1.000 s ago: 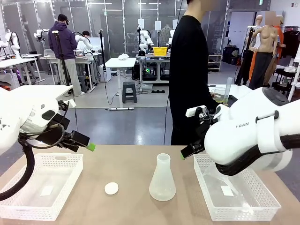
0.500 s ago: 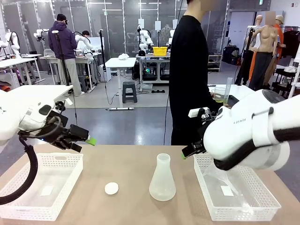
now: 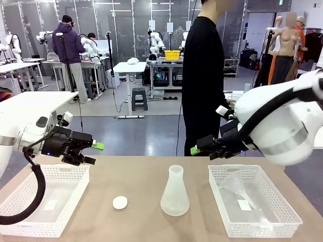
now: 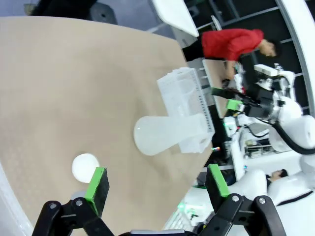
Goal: Prepare the solutions needed for the experiment.
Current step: Pick up the Plastic Funnel and insert it into the Big flask.
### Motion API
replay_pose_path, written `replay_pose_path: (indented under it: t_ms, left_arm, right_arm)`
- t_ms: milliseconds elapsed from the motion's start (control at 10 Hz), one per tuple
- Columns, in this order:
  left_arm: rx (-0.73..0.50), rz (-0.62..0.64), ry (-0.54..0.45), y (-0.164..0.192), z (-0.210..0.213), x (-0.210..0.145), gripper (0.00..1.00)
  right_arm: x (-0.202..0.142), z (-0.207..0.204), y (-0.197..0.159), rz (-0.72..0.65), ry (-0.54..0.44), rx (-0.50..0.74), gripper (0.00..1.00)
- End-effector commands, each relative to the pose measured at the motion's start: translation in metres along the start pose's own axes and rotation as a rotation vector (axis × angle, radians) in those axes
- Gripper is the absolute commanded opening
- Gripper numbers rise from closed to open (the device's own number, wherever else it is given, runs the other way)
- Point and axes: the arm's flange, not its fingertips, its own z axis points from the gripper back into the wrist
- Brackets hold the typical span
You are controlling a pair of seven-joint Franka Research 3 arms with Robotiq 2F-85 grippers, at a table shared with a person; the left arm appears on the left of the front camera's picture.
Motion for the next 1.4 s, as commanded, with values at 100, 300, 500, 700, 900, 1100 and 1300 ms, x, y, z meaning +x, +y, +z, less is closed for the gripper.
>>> replay_pose_path:
  t_ms: [100,300,500,700,900,1100,1300]
  left_arm:
    - [-0.204,0.059,-0.036,0.018,-0.007,0.010,1.00]
    - [-0.155,0.042,-0.037,0.004,0.002,0.003,1.00]
    - [-0.155,0.042,-0.037,0.004,0.002,0.003,1.00]
    - [-0.316,0.219,-0.040,0.030,-0.008,0.003,1.00]
    - [-0.449,0.331,-0.067,0.053,0.002,0.008,1.00]
    - [-0.581,0.399,-0.047,0.060,0.009,0.004,1.00]
    - [-0.583,0.463,-0.028,0.056,0.017,-0.002,1.00]
  right_arm:
    - [0.004,-0.043,-0.036,-0.142,-0.042,0.156,1.00]
    - [0.003,-0.006,-0.020,-0.127,-0.015,0.088,1.00]
    - [0.003,-0.006,-0.020,-0.127,-0.015,0.088,1.00]
    - [0.006,-0.017,-0.035,-0.269,-0.050,0.296,1.00]
    - [0.006,-0.021,-0.054,-0.397,-0.045,0.382,1.00]
    - [0.005,-0.022,-0.062,-0.504,-0.056,0.494,1.00]
    - [0.001,-0.023,-0.067,-0.607,-0.035,0.604,1.00]
